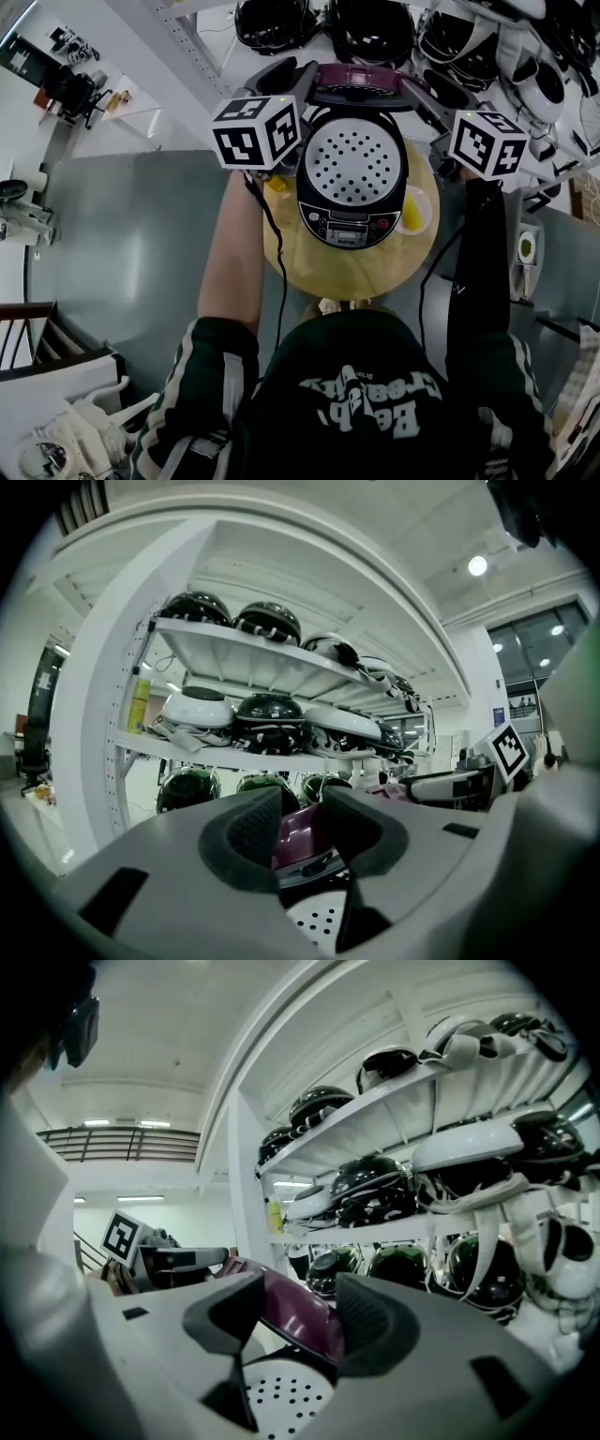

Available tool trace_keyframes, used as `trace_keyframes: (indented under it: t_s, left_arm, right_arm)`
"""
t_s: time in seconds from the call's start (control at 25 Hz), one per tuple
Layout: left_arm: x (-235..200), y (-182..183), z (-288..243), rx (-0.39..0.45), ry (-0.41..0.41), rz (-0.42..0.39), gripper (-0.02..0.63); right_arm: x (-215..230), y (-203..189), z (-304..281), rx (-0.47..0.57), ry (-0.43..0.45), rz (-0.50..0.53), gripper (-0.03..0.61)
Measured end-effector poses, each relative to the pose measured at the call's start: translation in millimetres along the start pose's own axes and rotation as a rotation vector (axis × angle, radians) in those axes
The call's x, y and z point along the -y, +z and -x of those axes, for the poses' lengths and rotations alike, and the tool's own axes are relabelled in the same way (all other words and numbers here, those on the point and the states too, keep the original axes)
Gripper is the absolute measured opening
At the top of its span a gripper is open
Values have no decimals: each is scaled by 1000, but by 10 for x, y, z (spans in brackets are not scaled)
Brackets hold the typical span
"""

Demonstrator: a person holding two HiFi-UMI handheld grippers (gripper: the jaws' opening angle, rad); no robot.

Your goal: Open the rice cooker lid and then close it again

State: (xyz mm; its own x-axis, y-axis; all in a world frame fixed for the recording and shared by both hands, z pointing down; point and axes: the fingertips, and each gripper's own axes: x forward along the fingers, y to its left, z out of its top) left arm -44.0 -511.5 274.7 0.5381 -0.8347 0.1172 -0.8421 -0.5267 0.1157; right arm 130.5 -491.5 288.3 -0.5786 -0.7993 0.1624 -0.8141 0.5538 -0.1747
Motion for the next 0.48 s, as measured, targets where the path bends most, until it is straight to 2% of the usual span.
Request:
trace_keyframes:
  t_s: [0.48]
  left_arm:
    - [250, -452, 536, -60, -58, -12, 126]
  right_arm:
    - [-384, -503, 371, -94, -42, 89, 244]
